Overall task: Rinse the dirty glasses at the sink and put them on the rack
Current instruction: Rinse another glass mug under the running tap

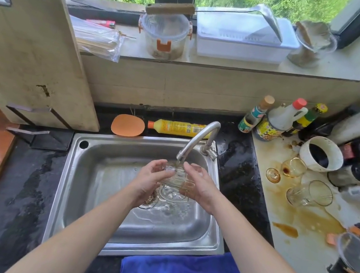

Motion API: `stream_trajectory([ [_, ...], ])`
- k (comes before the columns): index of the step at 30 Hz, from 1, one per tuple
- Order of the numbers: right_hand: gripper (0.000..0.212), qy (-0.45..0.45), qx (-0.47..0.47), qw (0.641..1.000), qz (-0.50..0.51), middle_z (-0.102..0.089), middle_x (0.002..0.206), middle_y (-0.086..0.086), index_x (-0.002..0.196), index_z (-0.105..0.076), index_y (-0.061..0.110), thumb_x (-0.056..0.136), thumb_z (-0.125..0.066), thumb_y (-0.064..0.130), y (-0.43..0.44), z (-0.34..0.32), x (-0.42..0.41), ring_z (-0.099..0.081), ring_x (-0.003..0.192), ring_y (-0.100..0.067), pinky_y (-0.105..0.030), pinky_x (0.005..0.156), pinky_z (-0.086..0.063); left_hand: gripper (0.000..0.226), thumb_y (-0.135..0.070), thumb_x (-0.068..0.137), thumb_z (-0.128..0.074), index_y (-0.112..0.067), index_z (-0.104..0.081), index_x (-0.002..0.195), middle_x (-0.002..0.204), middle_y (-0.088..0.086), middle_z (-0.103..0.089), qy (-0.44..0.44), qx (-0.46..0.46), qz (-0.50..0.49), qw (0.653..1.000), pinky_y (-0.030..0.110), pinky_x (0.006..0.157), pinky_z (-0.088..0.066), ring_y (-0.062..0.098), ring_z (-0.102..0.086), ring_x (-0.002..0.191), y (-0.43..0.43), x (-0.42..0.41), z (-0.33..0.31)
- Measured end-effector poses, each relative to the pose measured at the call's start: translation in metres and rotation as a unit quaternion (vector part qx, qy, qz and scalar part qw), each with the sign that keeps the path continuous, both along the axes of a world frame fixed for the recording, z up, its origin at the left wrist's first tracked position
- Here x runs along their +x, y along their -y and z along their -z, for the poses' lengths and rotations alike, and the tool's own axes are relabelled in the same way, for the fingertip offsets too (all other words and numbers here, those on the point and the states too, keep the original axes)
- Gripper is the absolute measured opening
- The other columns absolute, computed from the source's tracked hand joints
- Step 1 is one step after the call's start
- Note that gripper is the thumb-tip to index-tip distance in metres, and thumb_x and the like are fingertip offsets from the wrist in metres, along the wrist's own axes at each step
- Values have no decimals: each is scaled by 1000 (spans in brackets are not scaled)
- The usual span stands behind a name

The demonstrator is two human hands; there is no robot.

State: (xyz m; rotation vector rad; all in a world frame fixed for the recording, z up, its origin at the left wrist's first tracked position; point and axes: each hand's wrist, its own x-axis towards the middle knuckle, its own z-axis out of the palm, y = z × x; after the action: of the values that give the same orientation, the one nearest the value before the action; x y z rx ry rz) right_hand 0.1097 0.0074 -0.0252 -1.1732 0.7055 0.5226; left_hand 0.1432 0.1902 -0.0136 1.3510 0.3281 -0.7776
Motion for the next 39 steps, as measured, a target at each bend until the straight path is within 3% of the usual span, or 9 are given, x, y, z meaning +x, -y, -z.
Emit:
stream_trajectory([
  [3, 105, 34, -65, 997, -24, -60, 139, -11, 142, -47, 20, 57, -94, 59, -6, -2, 2, -68, 117, -26, -48, 97, -57, 47, -39, 96, -65, -19, -50, 135, 121, 11, -66, -36, 16, 3, 999, 37, 80, -52, 23, -66, 99, 3, 0, -1],
  [6, 108, 67, -125, 988, -59, -54, 138, 2, 149, -42, 20, 60, -96, 50, -11, -7, 1, -56, 128, -20, -48, 107, -51, 40, -50, 100, -53, -27, -48, 133, 129, 3, -58, -57, 37, -7, 998, 45, 92, -54, 21, -62, 108, 0, 4, 2],
  [15, 92, 75, -121, 987, -70, -59, 133, -2, 144, -39, 38, 69, -85, 62, -8, -14, 3, -66, 111, -21, -40, 91, -56, 51, -39, 96, -62, -4, -57, 133, 116, 11, -68, -29, -16, -28, 999, 35, 81, -48, 20, -64, 95, 7, 5, 1],
  [20, 78, 117, -204, 969, -82, -52, 130, 8, 132, -48, 35, 69, -90, 51, -1, -17, 2, -56, 115, -11, -29, 88, -50, 61, -61, 100, -41, -25, -43, 149, 146, -2, -45, -63, 62, 61, 994, 48, 106, -42, 28, -50, 127, 8, 2, 1],
  [23, 87, 160, -241, 952, -104, -51, 123, 14, 137, -44, 35, 66, -94, 43, -3, -21, 1, -53, 114, -6, -27, 93, -46, 63, -68, 98, -36, -32, -35, 151, 144, 4, -43, -114, 57, 74, 989, 38, 86, -51, 28, -58, 105, 3, 3, -2],
  [25, 88, 180, -265, 938, -130, -51, 121, 14, 136, -44, 36, 65, -95, 40, -6, -21, 3, -54, 113, -7, -27, 98, -47, 65, -66, 98, -40, -26, -41, 149, 135, 9, -56, -130, 28, 46, 990, 31, 70, -48, 26, -59, 88, 1, 5, -3],
  [31, 84, 186, -270, 928, -180, -48, 131, 9, 134, -36, 41, 71, -92, 40, -8, -26, 13, -47, 125, -10, -29, 105, -40, 43, -48, 101, -51, -14, -52, 128, 100, 11, -69, -101, -7, -36, 994, 36, 72, -50, 21, -60, 73, 1, 0, -2],
  [36, 108, 151, -236, 942, -183, -28, 159, -2, 155, -23, 38, 71, -90, 44, -2, -19, 11, -32, 144, -19, -43, 117, -34, 30, -25, 98, -61, -11, -48, 121, 103, 8, -63, -52, -26, -65, 996, 33, 66, -50, 19, -64, 74, 1, 0, -3],
  [39, 108, 129, -243, 942, -190, -30, 159, -2, 155, -30, 32, 67, -92, 48, 5, -16, 10, -40, 141, -20, -39, 112, -42, 38, -16, 96, -64, -8, -50, 130, 105, 9, -65, -59, -31, -67, 995, 32, 66, -48, 19, -63, 75, -1, -1, -2],
])
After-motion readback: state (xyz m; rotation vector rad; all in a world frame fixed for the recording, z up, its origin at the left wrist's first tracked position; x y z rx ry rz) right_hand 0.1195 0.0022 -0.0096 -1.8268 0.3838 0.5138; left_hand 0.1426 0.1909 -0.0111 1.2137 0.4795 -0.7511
